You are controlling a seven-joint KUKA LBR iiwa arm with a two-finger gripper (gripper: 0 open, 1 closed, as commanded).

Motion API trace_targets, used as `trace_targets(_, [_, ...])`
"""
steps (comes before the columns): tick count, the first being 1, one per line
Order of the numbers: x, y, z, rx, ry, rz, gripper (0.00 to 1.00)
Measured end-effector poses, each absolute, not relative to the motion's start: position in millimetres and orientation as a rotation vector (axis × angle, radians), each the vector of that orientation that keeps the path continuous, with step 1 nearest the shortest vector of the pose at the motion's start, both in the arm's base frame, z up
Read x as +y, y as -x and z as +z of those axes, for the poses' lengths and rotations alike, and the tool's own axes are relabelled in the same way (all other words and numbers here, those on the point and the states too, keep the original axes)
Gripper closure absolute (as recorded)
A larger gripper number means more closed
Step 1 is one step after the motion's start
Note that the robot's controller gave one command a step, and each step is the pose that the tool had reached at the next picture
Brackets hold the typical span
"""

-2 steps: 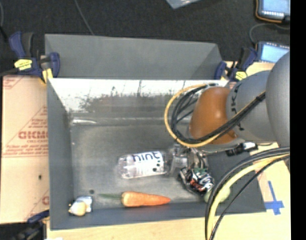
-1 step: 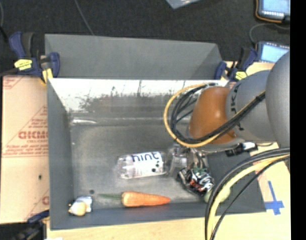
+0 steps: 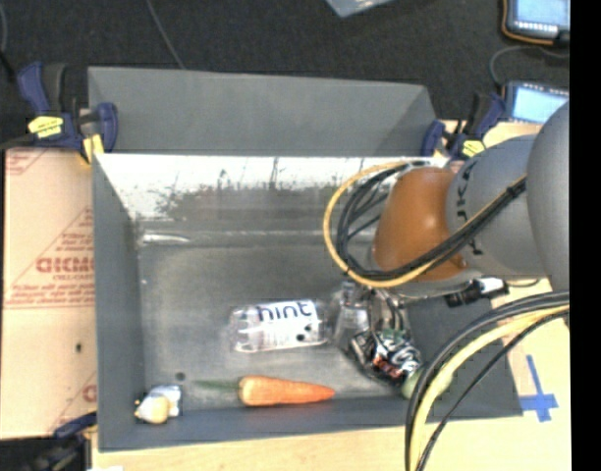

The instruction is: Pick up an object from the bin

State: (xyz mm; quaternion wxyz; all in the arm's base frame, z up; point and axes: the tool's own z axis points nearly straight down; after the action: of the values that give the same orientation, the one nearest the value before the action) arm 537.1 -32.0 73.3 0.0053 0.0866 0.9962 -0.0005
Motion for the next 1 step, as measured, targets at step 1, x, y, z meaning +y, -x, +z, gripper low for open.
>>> trace_targets(1, [-32.6, -536.3, 94.8, 3.121, -0.268, -0.002, 1.00])
